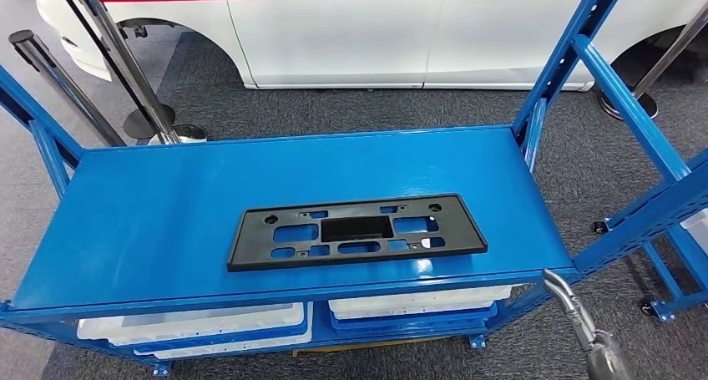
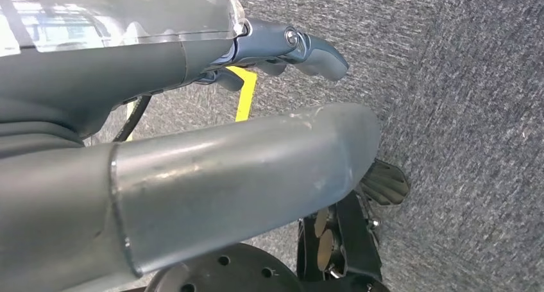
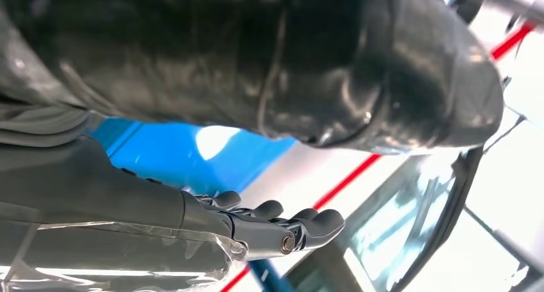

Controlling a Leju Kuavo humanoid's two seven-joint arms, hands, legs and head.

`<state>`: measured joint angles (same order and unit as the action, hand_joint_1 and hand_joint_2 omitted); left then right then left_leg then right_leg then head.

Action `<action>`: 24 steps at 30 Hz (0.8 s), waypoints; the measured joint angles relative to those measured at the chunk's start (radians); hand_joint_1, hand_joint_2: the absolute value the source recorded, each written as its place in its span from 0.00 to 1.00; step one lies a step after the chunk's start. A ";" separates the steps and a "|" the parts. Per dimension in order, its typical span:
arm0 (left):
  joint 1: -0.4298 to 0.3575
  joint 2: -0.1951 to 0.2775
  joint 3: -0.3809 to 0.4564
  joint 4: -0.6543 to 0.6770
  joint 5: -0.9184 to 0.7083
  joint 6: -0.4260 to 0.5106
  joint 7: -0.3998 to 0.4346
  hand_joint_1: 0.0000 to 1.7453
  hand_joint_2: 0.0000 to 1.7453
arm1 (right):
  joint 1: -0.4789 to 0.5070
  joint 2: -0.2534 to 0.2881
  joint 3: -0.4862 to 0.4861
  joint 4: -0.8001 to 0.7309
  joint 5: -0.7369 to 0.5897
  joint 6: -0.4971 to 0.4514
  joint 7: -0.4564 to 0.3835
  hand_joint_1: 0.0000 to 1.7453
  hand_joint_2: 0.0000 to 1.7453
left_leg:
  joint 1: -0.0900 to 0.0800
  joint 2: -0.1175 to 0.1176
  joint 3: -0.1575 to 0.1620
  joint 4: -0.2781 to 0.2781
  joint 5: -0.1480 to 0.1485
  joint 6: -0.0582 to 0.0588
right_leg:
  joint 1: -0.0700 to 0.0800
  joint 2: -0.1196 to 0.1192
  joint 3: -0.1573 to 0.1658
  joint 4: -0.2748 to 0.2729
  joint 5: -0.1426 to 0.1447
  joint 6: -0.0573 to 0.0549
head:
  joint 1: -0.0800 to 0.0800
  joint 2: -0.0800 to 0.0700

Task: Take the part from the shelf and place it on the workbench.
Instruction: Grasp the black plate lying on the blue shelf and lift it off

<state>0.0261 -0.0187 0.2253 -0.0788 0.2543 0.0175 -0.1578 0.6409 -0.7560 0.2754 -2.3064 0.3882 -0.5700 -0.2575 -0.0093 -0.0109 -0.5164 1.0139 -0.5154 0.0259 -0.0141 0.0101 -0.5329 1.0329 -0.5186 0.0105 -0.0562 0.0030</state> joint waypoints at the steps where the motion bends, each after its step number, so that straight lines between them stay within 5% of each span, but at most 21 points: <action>1: 0.001 0.000 -0.004 0.000 0.000 -0.001 0.000 0.00 0.00 | -0.005 -0.015 0.019 0.000 -0.001 0.000 0.000 0.00 0.00 | 0.000 0.000 0.000 0.000 0.000 0.000 | 0.000 0.000 0.000 0.000 0.000 0.000 | 0.000 0.000; 15: 0.004 0.001 -0.037 -0.007 -0.015 -0.014 0.000 0.00 0.00 | -0.120 -0.094 0.172 0.019 -0.061 0.059 -0.034 0.00 0.00 | 0.000 0.001 0.000 0.000 0.000 0.000 | 0.000 0.000 0.001 0.000 0.000 0.000 | 0.000 0.000; 20: 0.004 0.004 -0.059 -0.008 -0.025 -0.020 0.001 0.00 0.00 | -0.213 -0.080 0.218 0.068 -0.120 0.168 -0.073 0.00 0.00 | 0.000 0.001 0.001 0.000 0.000 0.000 | 0.000 0.001 0.001 0.000 0.000 0.000 | 0.000 0.000; 24: 0.003 0.008 -0.074 -0.012 -0.028 -0.020 0.011 0.00 0.00 | -0.302 -0.011 0.244 0.135 -0.153 0.272 -0.091 0.00 0.00 | 0.001 0.001 0.001 0.000 0.000 0.000 | 0.001 0.001 0.001 0.000 0.000 0.000 | 0.000 0.000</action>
<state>0.0291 -0.0106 0.1517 -0.0904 0.2262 -0.0029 -0.1472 0.3387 -0.7672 0.5192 -2.1710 0.2349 -0.2976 -0.3486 -0.0083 -0.0097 -0.5151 1.0136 -0.5153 0.0258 -0.0131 0.0111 -0.5320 1.0331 -0.5186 0.0103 -0.0562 0.0030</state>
